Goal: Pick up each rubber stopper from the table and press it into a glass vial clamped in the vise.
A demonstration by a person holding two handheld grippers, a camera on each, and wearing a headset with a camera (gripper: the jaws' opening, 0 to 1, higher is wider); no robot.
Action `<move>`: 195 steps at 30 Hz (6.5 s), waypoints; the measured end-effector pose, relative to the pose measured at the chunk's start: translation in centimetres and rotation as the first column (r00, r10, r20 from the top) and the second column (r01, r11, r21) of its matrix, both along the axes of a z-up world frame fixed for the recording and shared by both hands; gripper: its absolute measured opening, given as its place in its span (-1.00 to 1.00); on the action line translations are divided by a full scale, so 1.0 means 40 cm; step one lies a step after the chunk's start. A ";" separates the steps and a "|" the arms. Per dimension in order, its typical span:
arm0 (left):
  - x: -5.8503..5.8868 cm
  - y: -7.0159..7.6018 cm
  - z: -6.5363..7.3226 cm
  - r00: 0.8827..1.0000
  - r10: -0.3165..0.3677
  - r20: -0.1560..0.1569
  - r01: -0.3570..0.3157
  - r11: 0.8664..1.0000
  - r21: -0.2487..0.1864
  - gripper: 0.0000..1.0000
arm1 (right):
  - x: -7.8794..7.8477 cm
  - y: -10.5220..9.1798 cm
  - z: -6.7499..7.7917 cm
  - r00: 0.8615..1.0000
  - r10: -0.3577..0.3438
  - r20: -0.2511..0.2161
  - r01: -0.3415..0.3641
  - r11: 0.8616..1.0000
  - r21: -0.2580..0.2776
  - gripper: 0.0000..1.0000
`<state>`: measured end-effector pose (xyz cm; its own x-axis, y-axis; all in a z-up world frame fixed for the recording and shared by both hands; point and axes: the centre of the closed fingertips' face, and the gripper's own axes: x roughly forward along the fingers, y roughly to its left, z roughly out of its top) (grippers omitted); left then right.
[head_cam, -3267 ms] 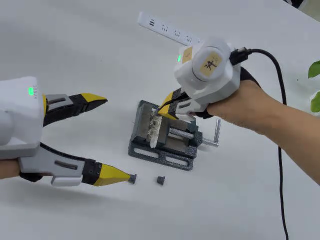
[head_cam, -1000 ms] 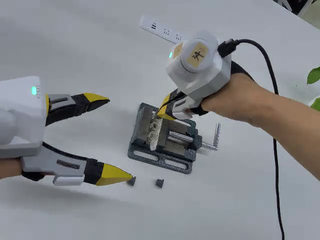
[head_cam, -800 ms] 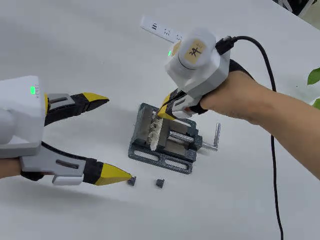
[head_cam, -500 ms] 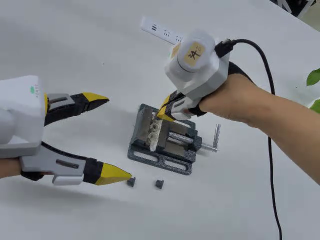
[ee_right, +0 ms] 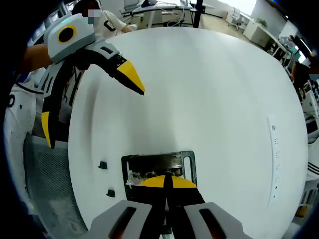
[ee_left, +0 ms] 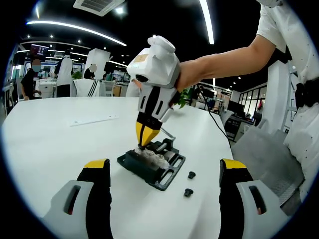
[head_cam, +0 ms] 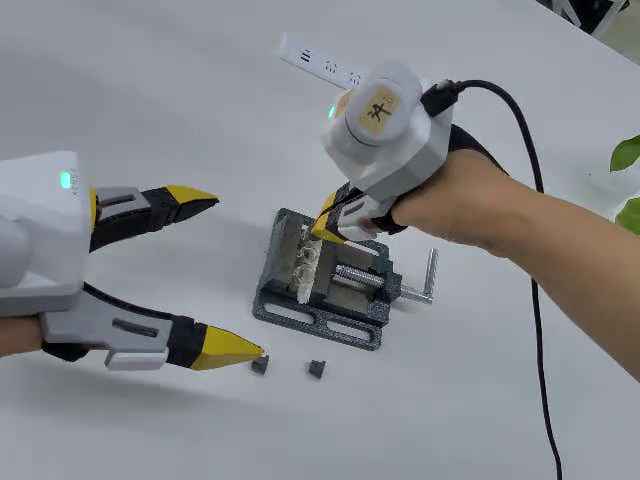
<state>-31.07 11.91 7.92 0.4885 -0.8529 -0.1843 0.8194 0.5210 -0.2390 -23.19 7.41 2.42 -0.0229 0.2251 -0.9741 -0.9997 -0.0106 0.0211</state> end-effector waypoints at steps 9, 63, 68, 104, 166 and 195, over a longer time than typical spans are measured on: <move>0.001 0.003 0.004 1.000 0.004 0.000 -0.004 1.000 -0.002 0.79 | 0.006 0.002 0.000 1.000 -0.001 0.012 0.001 1.000 0.011 -1.00; 0.003 0.015 0.004 1.000 0.012 -0.002 -0.012 1.000 0.009 0.77 | -0.003 -0.003 0.007 1.000 -0.022 0.004 0.022 0.995 0.093 -1.00; 0.004 0.015 0.007 1.000 0.011 -0.001 -0.011 1.000 0.008 0.77 | -0.003 -0.003 0.005 1.000 -0.009 -0.002 0.009 0.997 0.078 -1.00; 0.003 -0.010 0.013 1.000 -0.011 0.005 0.011 1.000 0.009 0.77 | -0.001 -0.003 0.002 0.998 0.058 0.023 -0.057 0.998 -0.008 -1.00; -0.082 -0.034 -0.063 0.987 -0.155 -0.042 0.161 0.958 0.237 0.21 | -0.071 -0.145 0.109 0.958 -0.286 0.021 0.250 0.868 0.429 -0.41; -0.117 -0.129 -0.221 0.930 -0.360 -0.080 0.354 0.814 0.461 -0.61 | -0.209 -0.254 0.074 0.923 -0.378 -0.072 0.350 0.746 0.567 0.17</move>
